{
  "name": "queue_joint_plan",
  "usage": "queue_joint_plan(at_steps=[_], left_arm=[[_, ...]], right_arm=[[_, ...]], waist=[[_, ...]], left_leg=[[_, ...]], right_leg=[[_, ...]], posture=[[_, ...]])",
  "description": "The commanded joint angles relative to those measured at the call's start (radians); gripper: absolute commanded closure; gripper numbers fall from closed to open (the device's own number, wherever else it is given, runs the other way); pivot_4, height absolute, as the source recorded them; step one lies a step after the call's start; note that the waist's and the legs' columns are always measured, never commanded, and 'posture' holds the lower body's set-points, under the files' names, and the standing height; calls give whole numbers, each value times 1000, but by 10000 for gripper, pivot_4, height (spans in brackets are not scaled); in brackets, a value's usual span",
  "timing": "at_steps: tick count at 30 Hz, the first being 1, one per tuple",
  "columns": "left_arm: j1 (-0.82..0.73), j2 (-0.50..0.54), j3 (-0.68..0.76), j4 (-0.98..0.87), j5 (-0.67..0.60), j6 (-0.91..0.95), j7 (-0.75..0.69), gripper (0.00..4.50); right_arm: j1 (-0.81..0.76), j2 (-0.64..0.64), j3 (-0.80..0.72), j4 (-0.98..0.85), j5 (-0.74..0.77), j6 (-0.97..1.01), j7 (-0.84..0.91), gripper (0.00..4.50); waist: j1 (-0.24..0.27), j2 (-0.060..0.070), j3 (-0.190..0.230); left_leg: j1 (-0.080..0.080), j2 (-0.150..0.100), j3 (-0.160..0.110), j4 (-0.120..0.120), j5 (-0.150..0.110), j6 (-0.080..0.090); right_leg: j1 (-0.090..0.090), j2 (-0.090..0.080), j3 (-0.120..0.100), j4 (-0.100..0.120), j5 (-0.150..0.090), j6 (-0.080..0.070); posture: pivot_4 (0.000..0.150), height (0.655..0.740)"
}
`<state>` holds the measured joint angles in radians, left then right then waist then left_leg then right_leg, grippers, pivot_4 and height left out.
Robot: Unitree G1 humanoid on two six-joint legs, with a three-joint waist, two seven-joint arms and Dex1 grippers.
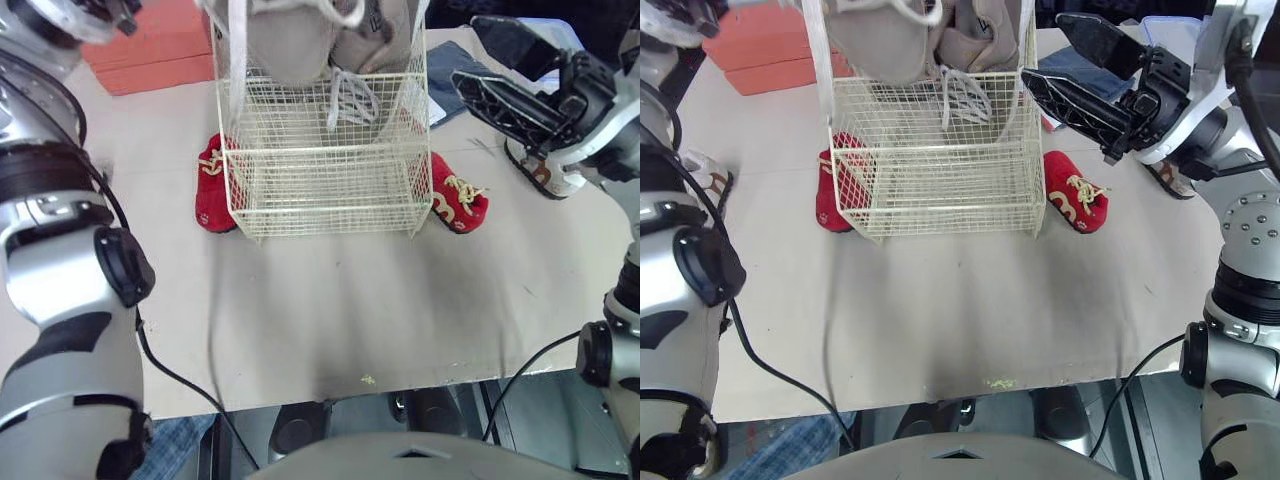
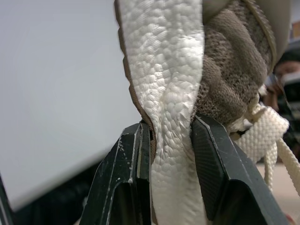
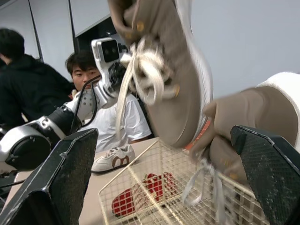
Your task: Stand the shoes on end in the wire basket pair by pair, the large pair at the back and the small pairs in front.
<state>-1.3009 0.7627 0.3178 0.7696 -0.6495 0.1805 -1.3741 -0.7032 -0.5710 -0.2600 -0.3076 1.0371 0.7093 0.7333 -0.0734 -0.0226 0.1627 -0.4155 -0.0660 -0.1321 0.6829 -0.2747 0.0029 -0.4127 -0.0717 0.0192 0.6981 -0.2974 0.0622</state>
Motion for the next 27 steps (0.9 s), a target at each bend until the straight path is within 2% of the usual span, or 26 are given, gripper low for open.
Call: queue_joint_plan(at_steps=[1,5,11,19,27], left_arm=[[-40,37,51,-2,-33,36,-38,34365],[-23,49,70,-14,-20,39,-41,34365],[-38,91,79,76,32,-53,-33,34365],[-61,39,40,252,142,-234,-32,34365],[-115,24,52,383,192,-314,-24,34365]], right_arm=[[5,-10,-33,-36,16,-21,-11,220],[1,-9,-27,-33,21,-23,-10,220],[-3,-38,-6,-39,-12,-26,5,220],[-1,-67,35,-75,-146,-113,24,220],[12,-46,43,-81,-210,-196,30,220]], waist=[[0,0,0],[4,0,0],[1,0,0],[7,0,0],[3,0,0]], left_leg=[[0,0,0,0,0,0],[0,0,0,0,0,0],[0,0,0,0,0,0],[0,-1,-1,1,0,0],[0,-1,-1,1,0,0]], right_leg=[[0,0,0,0,0,0],[0,1,0,0,0,0],[0,1,0,0,0,0],[0,1,-1,1,0,0],[0,1,-2,1,0,0]], posture=[[1500,7400],[1500,7400],[1500,7400],[1500,7400],[1500,7400]])
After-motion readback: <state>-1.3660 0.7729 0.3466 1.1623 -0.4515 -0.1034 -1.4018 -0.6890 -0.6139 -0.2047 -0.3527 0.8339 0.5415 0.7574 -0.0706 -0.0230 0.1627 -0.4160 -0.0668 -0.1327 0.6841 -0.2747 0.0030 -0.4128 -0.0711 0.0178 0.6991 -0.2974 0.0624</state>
